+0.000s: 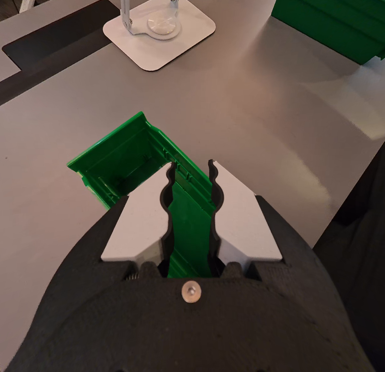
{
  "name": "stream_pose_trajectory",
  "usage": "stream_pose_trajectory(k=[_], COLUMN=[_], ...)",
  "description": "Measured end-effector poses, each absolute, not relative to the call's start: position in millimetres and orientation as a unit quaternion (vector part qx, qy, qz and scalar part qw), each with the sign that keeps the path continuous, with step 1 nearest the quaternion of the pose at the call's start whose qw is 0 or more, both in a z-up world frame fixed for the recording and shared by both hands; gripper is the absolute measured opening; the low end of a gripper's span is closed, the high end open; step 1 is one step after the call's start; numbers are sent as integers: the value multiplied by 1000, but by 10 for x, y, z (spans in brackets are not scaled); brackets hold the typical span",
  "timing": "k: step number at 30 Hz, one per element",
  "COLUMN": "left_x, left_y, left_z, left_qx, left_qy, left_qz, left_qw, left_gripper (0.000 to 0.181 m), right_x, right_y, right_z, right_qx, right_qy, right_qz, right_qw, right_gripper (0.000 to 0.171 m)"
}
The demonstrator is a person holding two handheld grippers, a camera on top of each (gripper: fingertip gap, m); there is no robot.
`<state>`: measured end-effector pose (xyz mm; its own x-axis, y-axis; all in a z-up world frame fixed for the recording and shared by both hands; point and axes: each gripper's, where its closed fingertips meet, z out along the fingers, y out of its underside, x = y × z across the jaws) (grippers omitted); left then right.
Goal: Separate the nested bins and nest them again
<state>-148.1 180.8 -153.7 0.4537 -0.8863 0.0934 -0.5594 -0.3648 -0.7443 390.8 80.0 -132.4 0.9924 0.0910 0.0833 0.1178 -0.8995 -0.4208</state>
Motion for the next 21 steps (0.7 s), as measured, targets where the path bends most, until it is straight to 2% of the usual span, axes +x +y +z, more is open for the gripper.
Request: stream_pose_trajectory(k=[15,18,21], left_x=[-1443,-1421,-1413], left_y=[1787,1783,1778], left_z=[-1584,-1597,-1624], left_qx=[-789,-788,-789], left_qy=[463,465,466], left_qz=[-248,-249,-249], left_qw=[320,318,315], left_gripper=[31,31,31], right_x=[3892,3887,3882], right_y=[845,787,846], right_z=[-1126,-1241,-1110], right_qx=[-960,-968,-958], right_qy=[-53,-65,-54], right_qz=[-31,-36,-35], right_qw=[275,241,279], right_gripper=[90,90,89])
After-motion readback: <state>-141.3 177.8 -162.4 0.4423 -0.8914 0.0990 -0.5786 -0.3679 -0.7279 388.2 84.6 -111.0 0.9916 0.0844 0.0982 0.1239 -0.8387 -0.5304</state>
